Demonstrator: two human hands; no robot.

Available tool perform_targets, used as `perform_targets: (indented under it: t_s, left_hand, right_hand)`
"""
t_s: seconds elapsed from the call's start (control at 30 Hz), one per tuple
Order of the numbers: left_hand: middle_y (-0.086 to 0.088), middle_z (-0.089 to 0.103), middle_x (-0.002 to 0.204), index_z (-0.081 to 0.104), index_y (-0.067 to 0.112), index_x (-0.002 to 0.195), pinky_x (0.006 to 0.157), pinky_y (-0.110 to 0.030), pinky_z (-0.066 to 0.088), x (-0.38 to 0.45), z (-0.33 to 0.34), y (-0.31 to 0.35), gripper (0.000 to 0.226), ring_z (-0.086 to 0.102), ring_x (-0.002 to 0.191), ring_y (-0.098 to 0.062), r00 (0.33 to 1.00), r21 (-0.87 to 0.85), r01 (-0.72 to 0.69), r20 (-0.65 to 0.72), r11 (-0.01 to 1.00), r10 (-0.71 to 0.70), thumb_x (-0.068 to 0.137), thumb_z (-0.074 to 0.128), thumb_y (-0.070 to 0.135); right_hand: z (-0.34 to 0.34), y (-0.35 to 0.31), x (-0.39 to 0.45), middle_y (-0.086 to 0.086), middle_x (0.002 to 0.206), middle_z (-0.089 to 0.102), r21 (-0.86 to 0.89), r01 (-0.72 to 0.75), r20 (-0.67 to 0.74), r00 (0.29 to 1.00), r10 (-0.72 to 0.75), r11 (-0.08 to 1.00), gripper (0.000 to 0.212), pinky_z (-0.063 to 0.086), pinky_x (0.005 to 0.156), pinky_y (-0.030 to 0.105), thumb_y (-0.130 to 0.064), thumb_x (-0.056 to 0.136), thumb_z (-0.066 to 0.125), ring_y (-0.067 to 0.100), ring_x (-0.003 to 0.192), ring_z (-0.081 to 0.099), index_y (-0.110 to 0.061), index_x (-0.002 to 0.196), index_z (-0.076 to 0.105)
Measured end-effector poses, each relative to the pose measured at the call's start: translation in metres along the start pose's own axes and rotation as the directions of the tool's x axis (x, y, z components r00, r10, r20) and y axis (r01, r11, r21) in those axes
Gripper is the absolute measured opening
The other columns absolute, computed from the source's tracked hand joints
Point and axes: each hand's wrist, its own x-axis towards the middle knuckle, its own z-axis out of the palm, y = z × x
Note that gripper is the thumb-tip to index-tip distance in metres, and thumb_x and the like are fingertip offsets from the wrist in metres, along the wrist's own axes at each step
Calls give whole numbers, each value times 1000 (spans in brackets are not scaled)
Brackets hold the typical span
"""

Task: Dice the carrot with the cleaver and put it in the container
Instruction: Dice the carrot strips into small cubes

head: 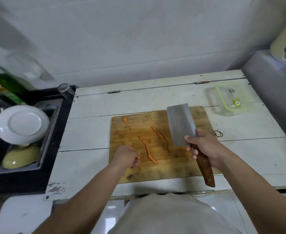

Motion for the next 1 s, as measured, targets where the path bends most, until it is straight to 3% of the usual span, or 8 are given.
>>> perform_targets:
  t_s: [0.13,0.27,0.4,0.47,0.53,0.73,0.87,1.0]
  left_hand:
    - [-15,69,76,54,8,93,70,-47,63,-8,24,-16,13,65,58,-26,995,-94,9,-97,996,-18,96,66,4]
    - [-10,74,80,61,15,95,70,-39,64,-27,34,-12,9,73,69,-25,1000,-84,-2,0,996,2,97,67,8]
    - [5,74,93,70,23,95,74,-34,61,-28,14,-24,14,73,77,-16,972,261,-223,-18,939,236,100,60,15]
    - [5,68,102,69,24,102,85,-37,55,-18,-5,-33,10,66,95,-18,860,636,-353,-68,687,505,97,62,18]
    - [0,62,114,67,20,113,96,-38,46,-4,-18,-38,21,53,111,-24,754,852,-405,104,333,649,93,66,27]
    - [-5,60,104,71,15,100,86,-40,40,27,-20,-6,17,49,103,-27,499,804,-487,578,-343,646,83,69,12]
    - [-5,58,105,69,17,105,91,-40,43,41,-23,20,36,51,103,-27,336,650,-549,748,-526,573,73,79,5]
    - [-5,57,128,61,16,125,108,-39,38,43,-20,29,42,51,121,-25,282,527,-693,826,-491,489,84,54,23]
  right_hand:
    - [9,10,-1,10,63,54,-14,-52,35,998,52,999,17,42,44,30,-10,100,60,15,46,40,-12,116,54]
    - [18,13,0,11,65,55,-59,-62,62,996,66,996,20,43,45,30,-11,100,60,16,47,41,-11,118,54]
    - [16,14,0,10,64,55,-56,-60,86,994,65,997,17,43,44,29,-10,100,58,16,47,40,-11,117,54]
    - [12,15,0,11,65,54,-47,-56,79,995,60,997,16,43,44,29,-10,101,58,16,47,40,-11,116,54]
    - [8,16,1,11,65,54,-50,-53,67,996,57,997,16,43,44,30,-10,101,58,16,47,40,-12,117,54]
    - [5,16,0,12,65,55,-57,-51,43,998,53,997,20,42,45,31,-10,100,59,16,46,41,-10,118,51]
    - [3,15,-3,12,66,54,-39,-42,28,999,43,998,21,42,45,31,-10,100,58,16,47,41,-10,120,52]
    - [-3,19,-7,13,68,54,-28,-22,3,1000,22,999,24,43,46,31,-10,100,58,17,47,42,-11,124,52]
